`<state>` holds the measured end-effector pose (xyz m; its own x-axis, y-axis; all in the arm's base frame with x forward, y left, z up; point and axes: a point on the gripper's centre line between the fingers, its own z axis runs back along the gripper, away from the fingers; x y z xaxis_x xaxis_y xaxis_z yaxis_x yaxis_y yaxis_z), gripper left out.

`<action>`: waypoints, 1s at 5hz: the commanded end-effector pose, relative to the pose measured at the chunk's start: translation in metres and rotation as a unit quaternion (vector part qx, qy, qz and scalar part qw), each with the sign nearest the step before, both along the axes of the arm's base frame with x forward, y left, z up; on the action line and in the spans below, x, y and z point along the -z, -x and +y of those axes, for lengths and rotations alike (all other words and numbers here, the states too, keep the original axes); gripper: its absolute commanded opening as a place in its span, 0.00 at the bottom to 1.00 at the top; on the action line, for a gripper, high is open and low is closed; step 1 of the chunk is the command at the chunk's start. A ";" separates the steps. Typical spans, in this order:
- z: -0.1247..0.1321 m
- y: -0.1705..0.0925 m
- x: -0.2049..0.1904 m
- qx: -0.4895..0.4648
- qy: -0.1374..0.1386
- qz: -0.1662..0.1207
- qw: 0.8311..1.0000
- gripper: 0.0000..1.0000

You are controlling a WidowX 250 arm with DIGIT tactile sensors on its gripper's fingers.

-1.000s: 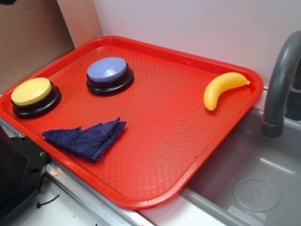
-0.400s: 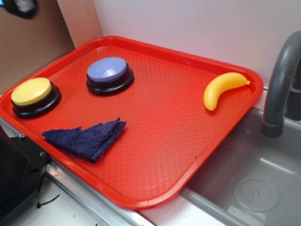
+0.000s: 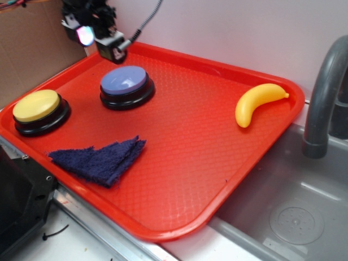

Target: Push the purple button.

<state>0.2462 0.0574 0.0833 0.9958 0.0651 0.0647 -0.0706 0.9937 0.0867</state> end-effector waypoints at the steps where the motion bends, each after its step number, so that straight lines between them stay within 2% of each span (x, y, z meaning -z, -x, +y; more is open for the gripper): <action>1: 0.006 -0.020 0.020 0.007 -0.005 -0.017 1.000 1.00; 3: 0.001 -0.011 0.020 0.005 -0.003 0.020 1.000 1.00; 4: 0.002 -0.010 -0.010 -0.006 0.002 0.027 1.000 1.00; 5: 0.003 -0.007 -0.030 -0.020 0.000 0.011 1.000 1.00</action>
<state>0.2423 0.0557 0.0936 0.9947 0.0982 -0.0290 -0.0954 0.9918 0.0853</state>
